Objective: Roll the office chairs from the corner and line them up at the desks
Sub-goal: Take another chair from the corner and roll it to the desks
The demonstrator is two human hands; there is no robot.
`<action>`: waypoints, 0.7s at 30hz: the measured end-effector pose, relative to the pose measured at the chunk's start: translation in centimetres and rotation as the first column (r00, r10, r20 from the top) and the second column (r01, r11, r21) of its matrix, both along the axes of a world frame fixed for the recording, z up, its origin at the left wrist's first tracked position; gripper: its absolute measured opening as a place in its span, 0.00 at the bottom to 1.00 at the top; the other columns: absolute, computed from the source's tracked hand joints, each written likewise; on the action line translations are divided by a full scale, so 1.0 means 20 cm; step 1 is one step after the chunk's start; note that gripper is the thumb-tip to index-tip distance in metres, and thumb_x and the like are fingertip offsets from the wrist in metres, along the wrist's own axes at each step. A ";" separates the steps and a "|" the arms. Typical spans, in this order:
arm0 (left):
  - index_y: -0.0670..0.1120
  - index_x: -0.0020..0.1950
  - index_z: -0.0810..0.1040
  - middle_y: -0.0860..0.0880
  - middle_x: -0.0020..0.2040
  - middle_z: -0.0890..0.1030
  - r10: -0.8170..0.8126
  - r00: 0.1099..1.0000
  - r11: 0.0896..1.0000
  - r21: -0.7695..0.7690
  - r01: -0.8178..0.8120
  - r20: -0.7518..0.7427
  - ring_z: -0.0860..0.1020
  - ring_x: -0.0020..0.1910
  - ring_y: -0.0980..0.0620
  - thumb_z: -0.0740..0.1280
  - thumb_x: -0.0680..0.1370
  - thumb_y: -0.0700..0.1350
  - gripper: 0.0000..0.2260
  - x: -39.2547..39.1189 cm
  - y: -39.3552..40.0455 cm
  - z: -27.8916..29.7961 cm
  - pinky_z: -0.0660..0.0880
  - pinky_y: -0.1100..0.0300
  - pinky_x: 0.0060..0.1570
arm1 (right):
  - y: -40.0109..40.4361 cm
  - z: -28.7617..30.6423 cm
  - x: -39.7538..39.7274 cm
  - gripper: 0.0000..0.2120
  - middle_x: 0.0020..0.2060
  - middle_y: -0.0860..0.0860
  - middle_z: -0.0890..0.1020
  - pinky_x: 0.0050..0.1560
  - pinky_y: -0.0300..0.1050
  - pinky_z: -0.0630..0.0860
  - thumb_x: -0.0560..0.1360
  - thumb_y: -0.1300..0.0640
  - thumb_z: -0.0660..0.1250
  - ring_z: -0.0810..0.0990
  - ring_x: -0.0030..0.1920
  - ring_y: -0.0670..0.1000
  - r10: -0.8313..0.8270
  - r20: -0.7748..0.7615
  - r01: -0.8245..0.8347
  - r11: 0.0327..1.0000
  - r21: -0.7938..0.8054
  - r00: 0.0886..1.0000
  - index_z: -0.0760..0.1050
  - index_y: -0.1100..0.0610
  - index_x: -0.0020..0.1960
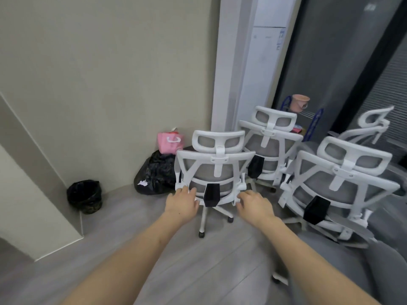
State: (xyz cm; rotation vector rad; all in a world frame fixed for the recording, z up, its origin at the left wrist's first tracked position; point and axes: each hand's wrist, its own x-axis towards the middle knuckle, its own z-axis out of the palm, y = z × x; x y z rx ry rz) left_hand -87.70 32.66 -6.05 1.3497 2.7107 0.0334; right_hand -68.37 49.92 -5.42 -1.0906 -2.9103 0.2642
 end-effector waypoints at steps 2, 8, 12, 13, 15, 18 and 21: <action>0.49 0.75 0.66 0.46 0.71 0.71 -0.003 1.000 1.000 -0.014 0.003 -0.014 0.71 0.69 0.44 0.56 0.85 0.56 0.21 -0.13 0.16 -0.03 0.71 0.46 0.60 | 0.15 -0.04 -0.14 0.18 0.66 0.51 0.78 0.59 0.54 0.76 0.82 0.47 0.59 0.76 0.65 0.57 0.016 -0.003 -0.016 1.000 -0.007 1.000 0.75 0.51 0.70; 0.50 0.79 0.63 0.46 0.72 0.71 0.055 0.998 0.998 0.006 -0.055 0.015 0.71 0.70 0.43 0.55 0.85 0.57 0.23 -0.49 0.64 -0.11 0.71 0.45 0.61 | 0.66 -0.15 -0.54 0.18 0.66 0.52 0.77 0.59 0.54 0.76 0.83 0.47 0.58 0.76 0.64 0.57 0.045 0.002 -0.045 0.998 -0.050 0.999 0.74 0.51 0.70; 0.49 0.79 0.63 0.45 0.73 0.70 0.073 0.996 0.997 0.007 -0.074 0.043 0.70 0.70 0.42 0.55 0.85 0.56 0.24 -0.71 0.96 -0.13 0.72 0.44 0.62 | 0.99 -0.21 -0.77 0.18 0.67 0.52 0.75 0.60 0.54 0.74 0.83 0.47 0.59 0.74 0.66 0.58 0.074 0.034 -0.071 0.994 -0.082 0.997 0.73 0.52 0.70; 0.49 0.79 0.63 0.45 0.73 0.70 0.072 0.996 0.997 -0.008 -0.071 0.043 0.70 0.71 0.43 0.55 0.85 0.56 0.24 -0.76 1.03 -0.14 0.72 0.44 0.62 | 1.07 -0.23 -0.83 0.19 0.68 0.53 0.74 0.61 0.54 0.73 0.83 0.47 0.59 0.73 0.68 0.58 0.079 0.046 -0.075 0.993 -0.089 0.996 0.72 0.51 0.71; 0.50 0.81 0.61 0.45 0.76 0.67 0.086 0.995 0.995 -0.061 -0.083 0.053 0.66 0.74 0.43 0.54 0.85 0.57 0.25 -0.85 1.16 -0.18 0.71 0.43 0.65 | 1.21 -0.26 -0.91 0.23 0.76 0.55 0.67 0.68 0.57 0.70 0.83 0.47 0.58 0.66 0.75 0.59 0.085 0.079 -0.077 0.991 -0.110 0.993 0.67 0.50 0.76; 0.53 0.84 0.51 0.45 0.83 0.56 0.139 0.988 0.979 -0.159 -0.127 0.069 0.55 0.81 0.42 0.52 0.85 0.59 0.29 -0.96 1.30 -0.25 0.65 0.39 0.72 | 1.38 -0.35 -1.01 0.27 0.83 0.55 0.55 0.76 0.63 0.64 0.84 0.45 0.56 0.53 0.82 0.59 0.113 0.113 -0.095 0.985 -0.147 0.987 0.58 0.48 0.82; 0.58 0.85 0.42 0.46 0.85 0.41 0.130 0.987 0.969 -0.222 -0.107 0.090 0.43 0.84 0.40 0.50 0.85 0.61 0.30 -1.05 1.39 -0.31 0.53 0.33 0.76 | 1.50 -0.46 -1.07 0.30 0.84 0.55 0.48 0.79 0.64 0.57 0.84 0.43 0.54 0.46 0.83 0.59 0.121 0.139 -0.096 0.980 -0.176 0.983 0.51 0.45 0.84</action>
